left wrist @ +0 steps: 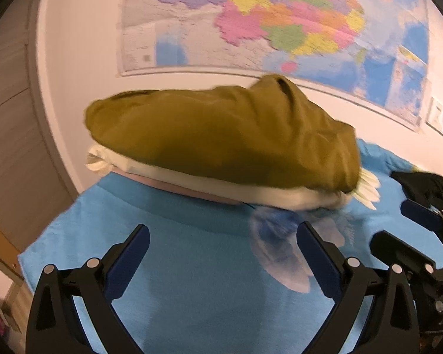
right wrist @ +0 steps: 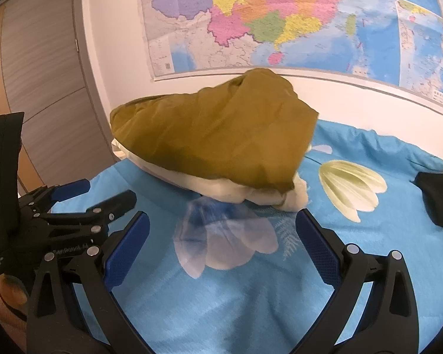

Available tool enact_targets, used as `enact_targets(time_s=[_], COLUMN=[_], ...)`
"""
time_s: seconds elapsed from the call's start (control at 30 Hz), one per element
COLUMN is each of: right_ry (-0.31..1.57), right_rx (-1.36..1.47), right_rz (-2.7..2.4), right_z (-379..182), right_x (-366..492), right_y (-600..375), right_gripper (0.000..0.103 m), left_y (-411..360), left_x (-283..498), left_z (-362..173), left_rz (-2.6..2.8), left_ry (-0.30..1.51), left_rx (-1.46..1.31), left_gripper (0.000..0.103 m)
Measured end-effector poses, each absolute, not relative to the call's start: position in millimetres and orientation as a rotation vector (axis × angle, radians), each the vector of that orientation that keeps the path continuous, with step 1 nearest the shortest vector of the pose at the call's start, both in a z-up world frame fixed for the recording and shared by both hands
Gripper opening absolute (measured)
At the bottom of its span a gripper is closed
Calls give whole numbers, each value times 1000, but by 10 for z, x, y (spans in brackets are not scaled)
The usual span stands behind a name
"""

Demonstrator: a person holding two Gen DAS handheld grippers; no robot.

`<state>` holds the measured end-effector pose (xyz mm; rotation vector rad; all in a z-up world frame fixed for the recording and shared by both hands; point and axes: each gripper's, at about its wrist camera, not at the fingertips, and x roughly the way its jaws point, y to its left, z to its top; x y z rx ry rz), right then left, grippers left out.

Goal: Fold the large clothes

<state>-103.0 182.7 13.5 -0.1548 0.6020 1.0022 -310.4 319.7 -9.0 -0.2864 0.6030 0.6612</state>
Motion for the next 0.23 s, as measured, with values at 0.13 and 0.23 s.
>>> enact_targets(time_s=[0.13,0.23], right_ry=[609,609], right_rx=[-149,-140], right_rz=[951,870], right_z=[97,73], right_x=[-980,-907], right_y=[1588,1321], right_gripper=[98,98], left_y=[3040,2891], left_x=[-2959,-2789], left_z=[-138,-191], left_rz=[602,546], left_ry=[620,647], left_rx=[-300,-306], left_gripper=[96,96])
